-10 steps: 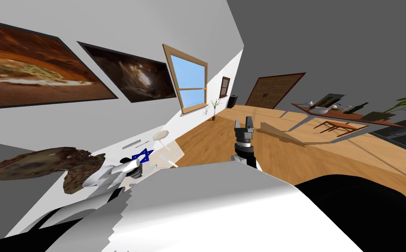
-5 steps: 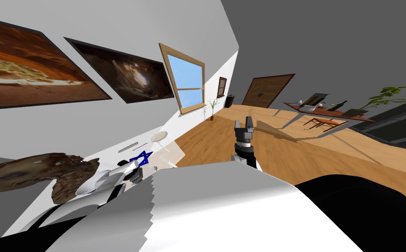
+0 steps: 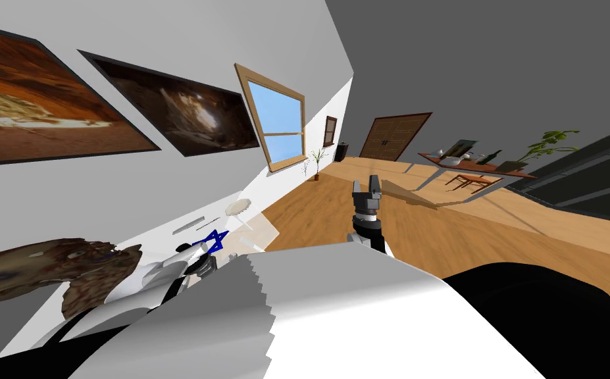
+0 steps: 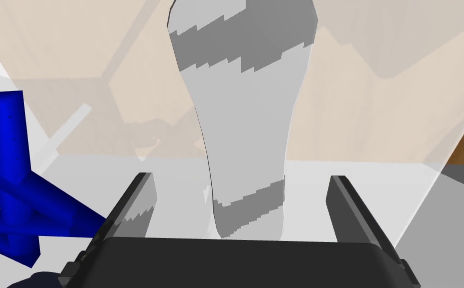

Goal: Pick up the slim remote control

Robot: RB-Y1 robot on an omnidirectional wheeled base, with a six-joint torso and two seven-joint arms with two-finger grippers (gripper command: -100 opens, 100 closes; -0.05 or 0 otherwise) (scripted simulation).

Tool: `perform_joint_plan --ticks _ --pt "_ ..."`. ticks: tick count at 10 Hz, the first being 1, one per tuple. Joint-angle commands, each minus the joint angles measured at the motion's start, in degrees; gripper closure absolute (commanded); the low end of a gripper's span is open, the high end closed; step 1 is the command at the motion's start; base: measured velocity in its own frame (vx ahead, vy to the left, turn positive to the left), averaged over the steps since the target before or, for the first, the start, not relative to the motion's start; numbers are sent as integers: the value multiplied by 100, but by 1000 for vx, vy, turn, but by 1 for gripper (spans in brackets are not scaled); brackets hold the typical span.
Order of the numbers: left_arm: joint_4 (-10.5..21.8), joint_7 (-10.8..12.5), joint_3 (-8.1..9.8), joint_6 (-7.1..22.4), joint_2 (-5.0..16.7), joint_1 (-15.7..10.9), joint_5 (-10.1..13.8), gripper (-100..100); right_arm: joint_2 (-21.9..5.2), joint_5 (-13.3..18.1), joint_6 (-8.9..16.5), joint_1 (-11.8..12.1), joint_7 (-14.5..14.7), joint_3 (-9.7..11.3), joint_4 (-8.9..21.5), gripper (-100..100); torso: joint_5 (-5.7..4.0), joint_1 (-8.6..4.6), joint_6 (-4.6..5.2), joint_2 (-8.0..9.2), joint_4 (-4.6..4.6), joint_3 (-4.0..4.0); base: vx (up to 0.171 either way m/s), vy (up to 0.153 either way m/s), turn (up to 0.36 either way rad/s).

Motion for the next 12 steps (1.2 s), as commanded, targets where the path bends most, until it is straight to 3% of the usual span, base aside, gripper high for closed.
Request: perform_joint_plan --ticks 1,3,4,5,6,7,9,10,12 --pt "233 -86 5 -67 22 -95 36 -100 0 0 0 0 0 0 0 0 0 0 0 0 0 0 3 24 4" --pt "274 -87 12 -42 18 -107 62 -100 0 0 0 0 0 0 0 0 -4 -15 1 -4 -1 -3 1 12 -17" --pt "294 -99 13 -47 19 -115 67 0 0 0 0 0 0 0 0 0 -4 -19 0 -4 -1 -2 0 0 0" --pt "258 -287 118 -88 -25 -45 30 -100 1 0 0 0 0 0 0 0 -5 -22 0 -4 -1 -2 49 8 163" --pt "225 -463 222 -130 -69 23 -6 -100 0 0 0 1 0 0 0 0 -5 -20 -5 -16 -4 -9 145 -1 224" --pt "225 -476 222 -130 -69 23 -6 -100 0 0 0 2 0 0 0 0 -5 -23 -4 -46 -9 -25 135 -34 78" --pt "159 -842 432 -213 -157 160 -79 -100 0 0 -1 2 0 0 -1 0 -7 -28 -2 -55 -12 -31 143 0 177" --pt "159 -853 432 -213 -157 160 -79 -100 0 0 -1 3 0 0 -1 0 -5 -20 -4 -58 -13 -34 105 -12 97" --pt "92 -1188 641 -297 -245 296 -151 -100 1 0 0 2 0 0 0 0 -6 -28 -1 -44 -10 -26 118 -25 177"
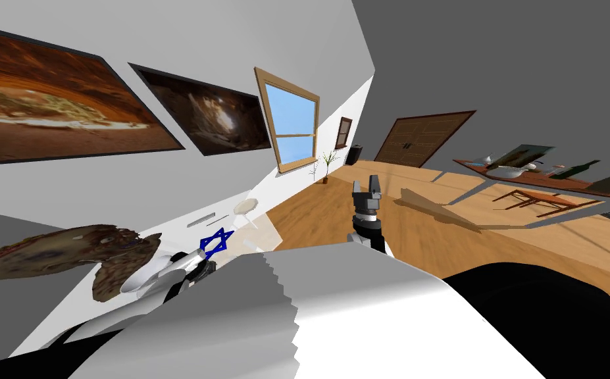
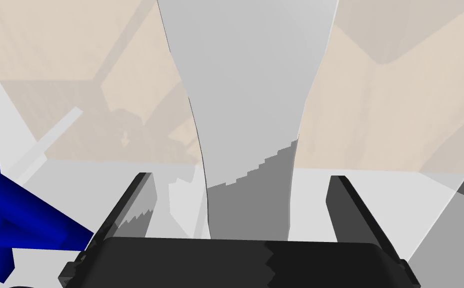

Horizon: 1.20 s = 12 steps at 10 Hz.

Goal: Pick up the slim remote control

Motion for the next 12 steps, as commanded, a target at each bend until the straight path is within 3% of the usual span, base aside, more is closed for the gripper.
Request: perform_joint_plan --ticks 1,5,7,8,12 --pt "-12 -162 64 -36 -24 36 -23 -100 0 0 0 0 0 0 0 0 0 0 0 0 0 0 105 -35 100" --pt "-145 -870 482 -203 -200 310 -167 -100 0 0 0 0 0 0 0 0 0 0 1 -12 -3 -7 149 -34 207" --pt "-89 -881 463 -228 -185 281 -157 -100 0 0 0 -1 0 1 0 0 0 -1 7 -1 -1 -2 75 -32 32" --pt "-107 -895 467 -220 -189 289 -158 100 0 0 0 -2 0 0 0 0 1 7 7 22 4 11 8 -4 5" --pt "-101 -892 467 -215 -192 292 -158 100 0 0 1 -3 0 0 0 0 4 23 10 43 11 25 0 0 0"
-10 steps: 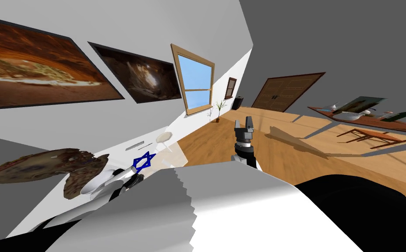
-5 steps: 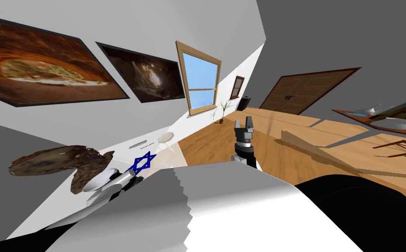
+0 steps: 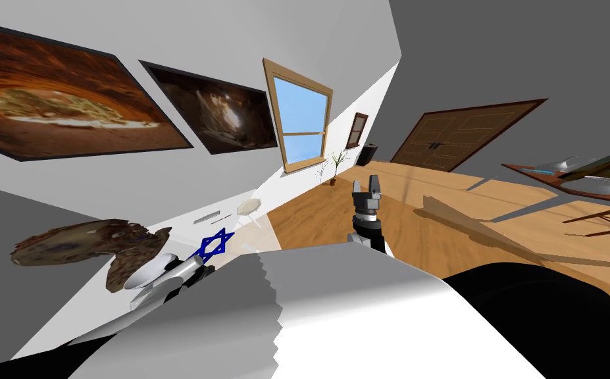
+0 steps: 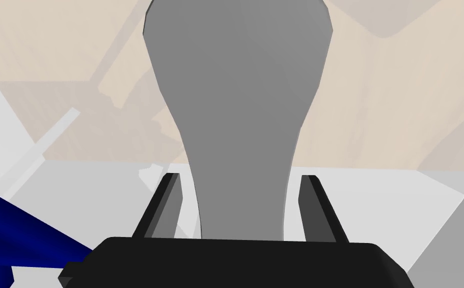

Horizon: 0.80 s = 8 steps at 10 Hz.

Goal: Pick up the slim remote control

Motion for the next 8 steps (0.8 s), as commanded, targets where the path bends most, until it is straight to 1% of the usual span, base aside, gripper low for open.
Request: perform_joint_plan --ticks 1,2,3,4,5,7,8 --pt "0 0 0 0 0 0 0 0 0 0 0 0 0 0 0 0 0 0 0 0 0 0 0 0 0" --pt "-10 164 -89 54 37 -50 27 100 0 0 0 0 0 0 0 0 0 -1 0 0 0 0 -85 16 -172" --pt "23 352 -193 96 81 -118 63 100 0 0 0 -2 0 0 0 0 0 6 13 20 6 12 -158 48 -264" --pt "56 494 -298 138 125 -187 99 100 0 0 0 -3 0 0 0 0 1 16 15 43 10 25 -168 65 -236" --pt "56 541 -298 138 125 -187 99 100 0 0 1 -3 0 0 0 0 1 23 12 54 13 31 -131 44 -85" --pt "123 890 -507 221 213 -323 172 100 0 0 0 -2 0 0 0 0 0 14 5 46 12 27 -131 35 -164" --pt "123 919 -507 221 213 -323 172 100 0 0 1 -2 0 0 0 0 -1 16 8 51 13 30 -118 24 -107"
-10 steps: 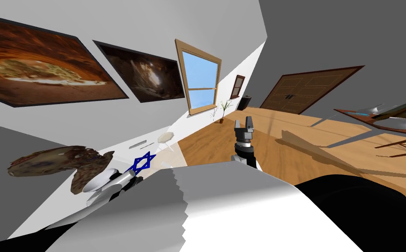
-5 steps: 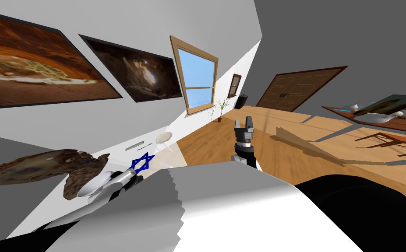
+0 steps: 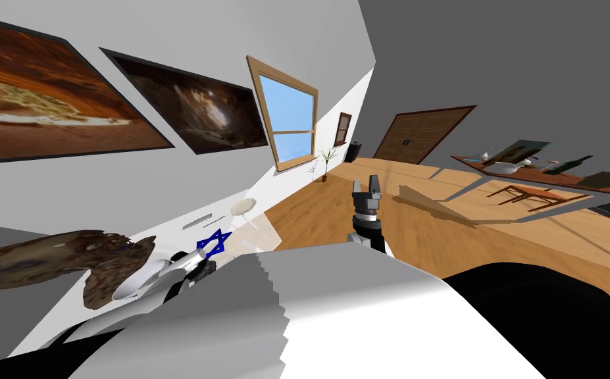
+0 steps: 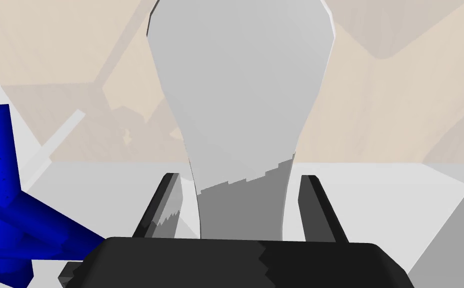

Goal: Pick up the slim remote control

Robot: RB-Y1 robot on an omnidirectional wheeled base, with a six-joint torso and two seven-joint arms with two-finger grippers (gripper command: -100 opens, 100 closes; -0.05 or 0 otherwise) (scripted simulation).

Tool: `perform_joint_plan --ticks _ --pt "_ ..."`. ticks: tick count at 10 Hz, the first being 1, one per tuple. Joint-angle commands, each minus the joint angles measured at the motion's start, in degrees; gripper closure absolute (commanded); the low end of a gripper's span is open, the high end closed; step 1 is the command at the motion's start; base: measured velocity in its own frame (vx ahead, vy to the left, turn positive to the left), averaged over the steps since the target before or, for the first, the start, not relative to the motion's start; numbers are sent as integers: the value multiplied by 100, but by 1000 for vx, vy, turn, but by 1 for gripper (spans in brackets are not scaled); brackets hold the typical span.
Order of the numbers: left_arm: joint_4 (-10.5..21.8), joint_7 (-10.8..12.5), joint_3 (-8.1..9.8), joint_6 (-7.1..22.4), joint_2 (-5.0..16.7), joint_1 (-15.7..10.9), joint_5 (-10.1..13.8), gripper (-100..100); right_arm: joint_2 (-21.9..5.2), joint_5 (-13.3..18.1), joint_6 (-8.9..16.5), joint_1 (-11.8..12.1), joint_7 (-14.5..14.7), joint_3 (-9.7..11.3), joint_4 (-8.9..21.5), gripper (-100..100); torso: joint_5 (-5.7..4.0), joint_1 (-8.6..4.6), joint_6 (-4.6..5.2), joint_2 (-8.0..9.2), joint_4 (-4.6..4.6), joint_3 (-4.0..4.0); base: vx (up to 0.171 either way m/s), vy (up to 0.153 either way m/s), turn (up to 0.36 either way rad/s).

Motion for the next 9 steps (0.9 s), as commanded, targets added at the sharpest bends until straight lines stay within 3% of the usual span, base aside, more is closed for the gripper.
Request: perform_joint_plan --ticks 1,2,3,6,8,9 --pt "32 244 -120 58 52 -73 44 100 0 0 0 0 0 0 0 0 0 0 0 0 0 0 -100 -3 -109" --pt "65 421 -225 99 96 -141 80 100 0 0 0 0 0 0 0 0 -2 -10 2 -5 0 -3 -118 22 -224" --pt "65 433 -225 99 96 -141 80 100 0 0 0 -1 0 0 0 0 -3 -4 8 -5 1 -2 -101 20 -110" --pt "165 950 -539 224 227 -346 189 100 0 0 0 -1 0 0 0 0 -5 -13 5 7 2 4 -144 3 -198" --pt "210 921 -522 198 222 -369 186 100 0 0 0 0 0 0 0 0 -6 -5 -6 5 1 4 -86 15 -50" --pt "214 935 -528 201 223 -371 185 0 0 0 0 1 0 0 0 0 -6 -6 -8 -16 -2 -7 -11 1 3"
